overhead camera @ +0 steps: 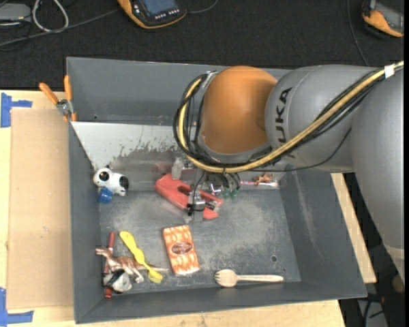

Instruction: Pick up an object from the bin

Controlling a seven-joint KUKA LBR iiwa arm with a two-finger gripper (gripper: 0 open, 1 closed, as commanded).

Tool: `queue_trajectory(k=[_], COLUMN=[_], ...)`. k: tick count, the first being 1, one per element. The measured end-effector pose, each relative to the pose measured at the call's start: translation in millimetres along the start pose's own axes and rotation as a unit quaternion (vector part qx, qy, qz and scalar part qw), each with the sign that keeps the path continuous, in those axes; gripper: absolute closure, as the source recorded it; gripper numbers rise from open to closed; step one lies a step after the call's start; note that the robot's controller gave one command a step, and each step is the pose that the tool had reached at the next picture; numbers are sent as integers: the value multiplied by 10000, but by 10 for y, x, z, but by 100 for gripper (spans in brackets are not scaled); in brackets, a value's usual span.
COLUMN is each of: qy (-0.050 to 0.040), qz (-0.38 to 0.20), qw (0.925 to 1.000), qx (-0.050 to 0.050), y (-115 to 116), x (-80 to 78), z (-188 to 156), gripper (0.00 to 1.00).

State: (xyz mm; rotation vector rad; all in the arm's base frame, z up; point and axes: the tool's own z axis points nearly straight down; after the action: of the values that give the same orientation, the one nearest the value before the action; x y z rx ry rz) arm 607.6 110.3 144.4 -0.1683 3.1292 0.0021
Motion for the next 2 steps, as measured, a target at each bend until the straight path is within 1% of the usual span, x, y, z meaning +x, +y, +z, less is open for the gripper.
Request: queue_trajectory(k=[1, 2], qy=[79, 151], qz=[381, 641], qw=[9992, 9978], qx=[-2, -29], y=[-150, -254], x=[725, 42], z=[726, 699], gripper=[0, 100])
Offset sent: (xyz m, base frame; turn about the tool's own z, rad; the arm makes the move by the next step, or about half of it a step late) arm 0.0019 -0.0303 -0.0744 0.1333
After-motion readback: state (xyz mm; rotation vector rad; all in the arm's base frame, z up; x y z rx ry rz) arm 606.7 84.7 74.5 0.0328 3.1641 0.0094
